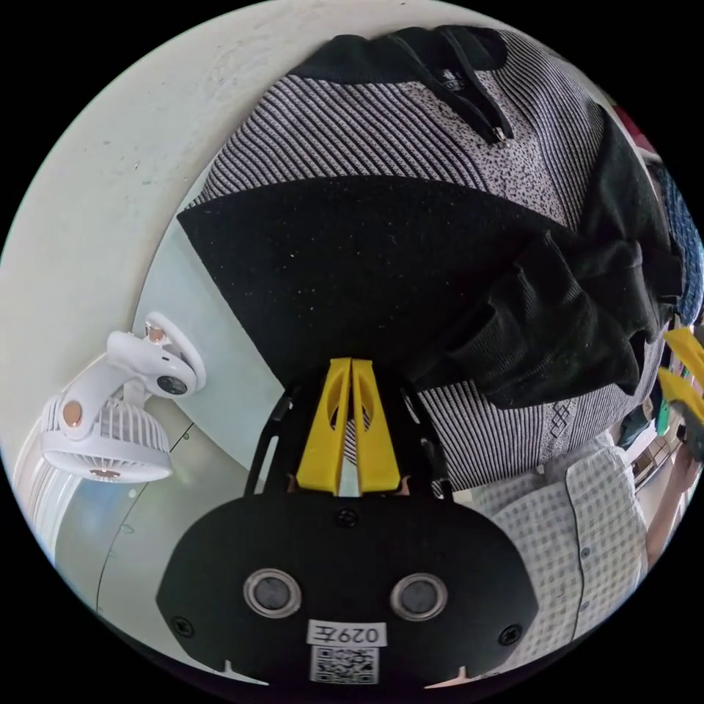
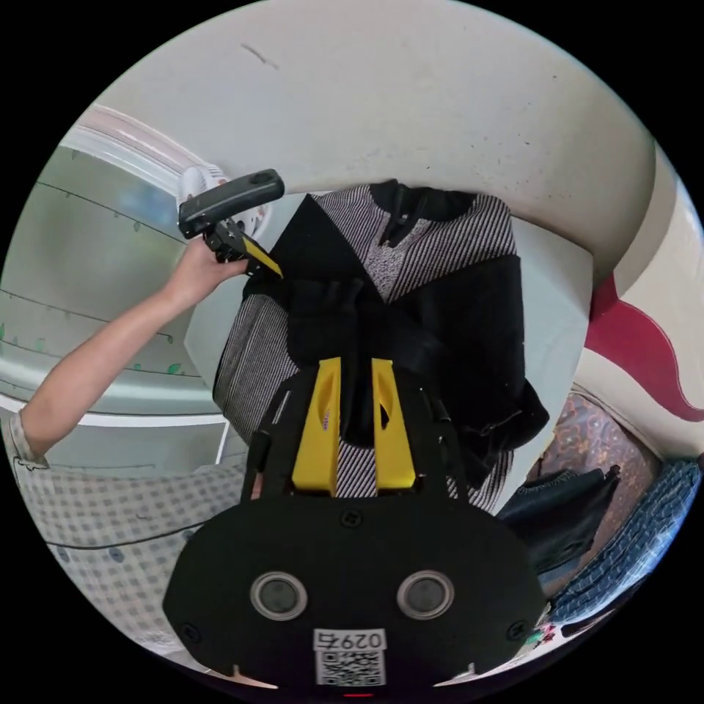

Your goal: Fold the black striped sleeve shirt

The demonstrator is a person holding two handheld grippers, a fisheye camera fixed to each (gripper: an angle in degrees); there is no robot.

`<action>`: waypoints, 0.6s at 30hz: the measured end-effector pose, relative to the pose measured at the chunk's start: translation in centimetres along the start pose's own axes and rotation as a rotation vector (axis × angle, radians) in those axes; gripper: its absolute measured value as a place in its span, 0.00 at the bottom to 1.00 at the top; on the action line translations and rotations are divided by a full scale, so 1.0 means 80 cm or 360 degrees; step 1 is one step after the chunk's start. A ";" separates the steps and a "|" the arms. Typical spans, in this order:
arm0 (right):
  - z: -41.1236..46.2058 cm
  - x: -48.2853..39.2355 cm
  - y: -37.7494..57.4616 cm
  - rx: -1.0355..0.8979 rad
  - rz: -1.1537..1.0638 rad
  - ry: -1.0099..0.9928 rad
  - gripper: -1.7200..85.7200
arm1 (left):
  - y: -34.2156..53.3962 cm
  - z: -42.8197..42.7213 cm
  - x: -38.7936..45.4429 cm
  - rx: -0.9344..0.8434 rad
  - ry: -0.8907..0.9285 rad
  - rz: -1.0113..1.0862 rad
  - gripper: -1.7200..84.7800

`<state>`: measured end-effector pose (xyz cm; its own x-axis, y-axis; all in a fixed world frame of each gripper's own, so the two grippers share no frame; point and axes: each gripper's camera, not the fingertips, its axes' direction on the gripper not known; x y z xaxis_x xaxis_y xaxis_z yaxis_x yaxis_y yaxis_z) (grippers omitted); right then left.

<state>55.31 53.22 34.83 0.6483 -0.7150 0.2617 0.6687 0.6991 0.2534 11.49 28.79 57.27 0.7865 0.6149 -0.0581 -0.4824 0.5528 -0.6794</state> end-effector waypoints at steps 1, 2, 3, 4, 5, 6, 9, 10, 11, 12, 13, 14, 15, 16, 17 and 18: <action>0.002 -0.005 -0.001 -0.0041 0.0003 0.0012 0.11 | 0.002 -0.001 -0.002 0.0009 0.0021 -0.0003 0.01; 0.009 -0.015 -0.002 -0.0131 0.0003 0.0055 0.12 | 0.006 -0.003 -0.007 0.0030 0.0060 -0.0008 0.01; 0.016 -0.024 -0.001 -0.0222 0.0014 0.0087 0.11 | 0.011 -0.004 -0.009 0.0054 0.0084 -0.0008 0.01; 0.018 -0.028 0.000 -0.0260 0.0025 0.0098 0.11 | 0.013 -0.006 -0.009 0.0066 0.0086 -0.0002 0.01; 0.016 -0.038 0.007 -0.0290 0.0053 0.0136 0.07 | 0.017 -0.008 -0.007 0.0082 0.0067 0.0024 0.01; 0.005 -0.053 0.019 -0.0243 0.0053 0.0180 0.06 | 0.019 -0.010 0.000 0.0088 0.0020 0.0058 0.01; -0.034 -0.088 0.061 -0.0142 0.0008 0.0163 0.04 | 0.023 -0.016 0.022 0.0074 -0.0157 0.0172 0.01; -0.042 -0.094 0.071 -0.0127 0.0003 0.0165 0.04 | 0.024 -0.017 0.026 0.0071 -0.0188 0.0193 0.01; -0.060 -0.105 0.092 -0.0112 0.0002 0.0190 0.04 | 0.027 -0.019 0.032 0.0073 -0.0235 0.0234 0.01; -0.077 -0.113 0.113 -0.0131 0.0003 0.0213 0.04 | 0.031 -0.021 0.034 0.0085 -0.0257 0.0268 0.01; -0.086 -0.115 0.124 -0.0144 0.0012 0.0230 0.03 | 0.033 -0.023 0.033 0.0093 -0.0258 0.0283 0.01; -0.103 -0.112 0.146 -0.0186 0.0093 0.0300 0.03 | 0.038 -0.026 0.030 0.0117 -0.0240 0.0309 0.01; -0.121 -0.100 0.169 -0.0224 0.0252 0.0405 0.03 | 0.044 -0.029 0.022 0.0150 -0.0191 0.0320 0.01; -0.132 -0.091 0.181 -0.0231 0.0360 0.0467 0.03 | 0.047 -0.031 0.016 0.0168 -0.0155 0.0320 0.01; -0.155 -0.069 0.209 -0.0205 0.0600 0.0563 0.03 | 0.052 -0.034 0.003 0.0203 -0.0067 0.0313 0.01; -0.180 -0.045 0.238 -0.0150 0.0860 0.0551 0.03 | 0.057 -0.037 -0.011 0.0231 0.0030 0.0307 0.01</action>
<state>70.90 68.94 25.30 0.9717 -0.2358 0.0100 0.2342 0.9686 0.0828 9.73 29.12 52.09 0.6807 0.7071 -0.1915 -0.6740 0.5020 -0.5420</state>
